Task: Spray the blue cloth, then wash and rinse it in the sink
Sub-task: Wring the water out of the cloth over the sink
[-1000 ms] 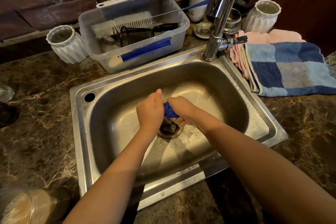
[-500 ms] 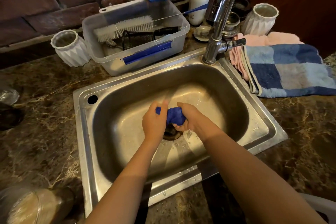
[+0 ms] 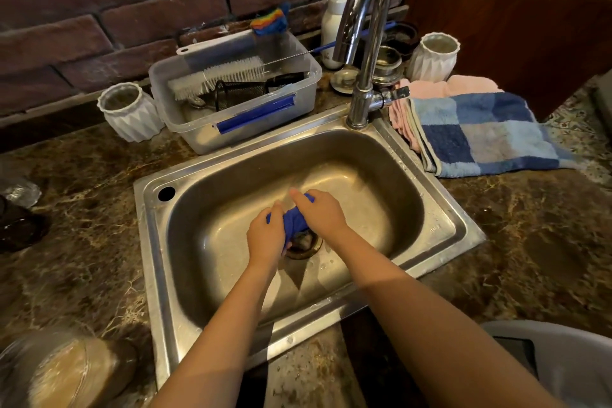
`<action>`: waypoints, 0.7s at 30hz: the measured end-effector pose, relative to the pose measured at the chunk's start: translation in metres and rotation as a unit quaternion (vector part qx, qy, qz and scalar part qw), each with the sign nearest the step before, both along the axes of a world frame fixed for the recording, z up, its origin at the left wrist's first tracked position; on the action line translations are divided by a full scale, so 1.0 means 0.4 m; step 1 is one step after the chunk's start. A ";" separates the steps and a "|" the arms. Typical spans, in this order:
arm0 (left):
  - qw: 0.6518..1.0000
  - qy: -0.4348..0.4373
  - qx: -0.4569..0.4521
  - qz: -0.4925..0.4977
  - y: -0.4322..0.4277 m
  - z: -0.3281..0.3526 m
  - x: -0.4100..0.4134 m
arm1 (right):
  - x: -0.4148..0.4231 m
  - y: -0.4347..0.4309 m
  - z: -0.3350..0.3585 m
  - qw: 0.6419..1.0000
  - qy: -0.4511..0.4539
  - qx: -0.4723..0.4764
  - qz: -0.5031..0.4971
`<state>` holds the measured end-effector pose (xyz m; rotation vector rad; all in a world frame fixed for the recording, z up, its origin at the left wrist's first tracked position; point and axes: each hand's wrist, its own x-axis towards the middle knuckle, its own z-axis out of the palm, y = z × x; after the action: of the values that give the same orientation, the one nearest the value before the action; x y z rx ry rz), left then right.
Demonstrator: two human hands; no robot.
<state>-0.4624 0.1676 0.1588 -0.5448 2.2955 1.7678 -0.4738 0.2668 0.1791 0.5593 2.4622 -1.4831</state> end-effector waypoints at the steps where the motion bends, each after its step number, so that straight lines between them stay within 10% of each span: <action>1: 1.000 0.011 -0.021 -0.004 0.001 0.004 0.003 | 0.003 -0.006 0.010 1.000 0.008 0.019 -0.004; 9: 0.994 0.093 -0.052 -0.005 -0.012 0.069 0.034 | 0.059 -0.018 0.078 0.996 0.065 -0.028 -0.055; 15: 0.991 0.045 0.114 0.051 -0.020 0.154 0.084 | 0.122 0.023 0.145 0.976 0.025 -0.211 -0.044; 21: 0.980 0.000 0.104 -0.171 -0.058 0.236 0.154 | 0.202 0.044 0.223 0.931 0.054 -0.338 -0.127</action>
<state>-0.4007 0.1444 0.2530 -0.1042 2.0209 1.7983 -0.3931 0.2843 0.2682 0.6688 1.7901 -2.3551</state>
